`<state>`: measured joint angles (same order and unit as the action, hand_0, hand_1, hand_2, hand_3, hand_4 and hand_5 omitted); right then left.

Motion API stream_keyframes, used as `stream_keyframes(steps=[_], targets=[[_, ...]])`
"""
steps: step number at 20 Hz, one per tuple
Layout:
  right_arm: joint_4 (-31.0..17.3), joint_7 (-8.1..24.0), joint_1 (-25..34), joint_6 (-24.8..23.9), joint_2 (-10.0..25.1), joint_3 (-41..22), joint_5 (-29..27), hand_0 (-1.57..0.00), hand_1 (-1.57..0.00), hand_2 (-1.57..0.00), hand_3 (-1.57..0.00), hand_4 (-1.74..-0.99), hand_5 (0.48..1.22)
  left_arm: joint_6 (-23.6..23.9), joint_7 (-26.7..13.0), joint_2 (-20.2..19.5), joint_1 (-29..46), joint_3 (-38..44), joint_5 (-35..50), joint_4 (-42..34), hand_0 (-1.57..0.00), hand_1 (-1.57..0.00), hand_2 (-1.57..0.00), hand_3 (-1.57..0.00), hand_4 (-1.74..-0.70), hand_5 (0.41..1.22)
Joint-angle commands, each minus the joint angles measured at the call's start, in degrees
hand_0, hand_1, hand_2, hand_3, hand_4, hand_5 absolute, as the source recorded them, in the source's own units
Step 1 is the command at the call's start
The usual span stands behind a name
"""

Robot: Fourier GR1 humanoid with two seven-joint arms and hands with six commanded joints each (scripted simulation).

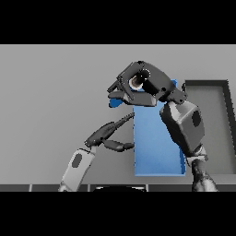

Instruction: Pick up the blue pipe and place it into the blue bin.

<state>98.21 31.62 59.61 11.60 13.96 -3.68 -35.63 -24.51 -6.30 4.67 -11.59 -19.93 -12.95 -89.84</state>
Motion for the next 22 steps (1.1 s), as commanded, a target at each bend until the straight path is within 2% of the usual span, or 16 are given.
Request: stream_keyframes(steps=[1,5,7,9,14,16,19,22], targets=[[-2.7,0.7,2.0,-0.5,1.6,1.9,1.4,-1.57,-1.57,-1.57,-1.57,-1.741,1.221,-0.5,-0.6,-0.2,-0.3,0.1,0.3,-0.1,0.0,0.0,0.0,0.0,-0.9,0.43],[-10.7,1.1,3.8,0.7,5.3,8.1,5.0,-1.57,-1.57,-1.57,-1.57,-1.741,1.221,-0.8,-1.0,-0.6,-0.8,0.6,0.4,0.4,0.0,0.0,0.0,0.0,-0.89,0.415],[-13.5,0.0,1.4,2.7,6.7,9.8,8.3,-1.57,-1.57,-1.57,-1.57,-1.741,1.221,-0.5,0.5,-0.8,-0.5,0.4,-0.2,0.8,0.0,0.0,0.0,0.0,-0.88,0.411],[-14.9,0.4,-1.3,3.7,7.5,11.7,10.0,-1.57,-1.57,-1.57,-1.57,-1.741,1.221,-0.1,0.9,-1.2,-0.6,0.3,-0.8,0.3,0.0,0.0,0.0,0.0,-0.87,0.413],[-11.8,3.3,-12.5,4.5,6.6,14.8,12.3,-1.57,-1.57,-1.57,-1.57,-1.741,1.221,-0.5,0.8,-1.3,0.2,-0.2,-0.6,-0.6,0.0,0.0,0.0,0.0,-0.87,0.42],[-9.9,3.3,-17.5,5.0,6.1,14.6,14.0,-1.57,-1.57,-1.57,-1.57,-1.741,1.221,-0.8,0.0,-1.1,0.8,-0.2,0.0,-0.8,0.0,0.0,0.0,0.0,-0.87,0.422],[-8.1,3.3,-25.3,0.6,7.8,11.4,13.7,-1.57,-1.57,-1.57,-1.57,-1.741,1.221,-0.4,-0.2,-1.0,1.0,0.1,0.1,-0.8,0.0,0.0,0.0,0.0,-0.88,0.425],[-7.0,3.3,-30.6,-7.2,13.7,5.1,10.8,-1.57,-1.57,-1.57,-1.57,-1.741,1.221,-0.4,-0.1,-0.9,1.6,-0.4,-0.1,-1.1,0.0,0.0,0.0,0.0,-0.88,0.427]])
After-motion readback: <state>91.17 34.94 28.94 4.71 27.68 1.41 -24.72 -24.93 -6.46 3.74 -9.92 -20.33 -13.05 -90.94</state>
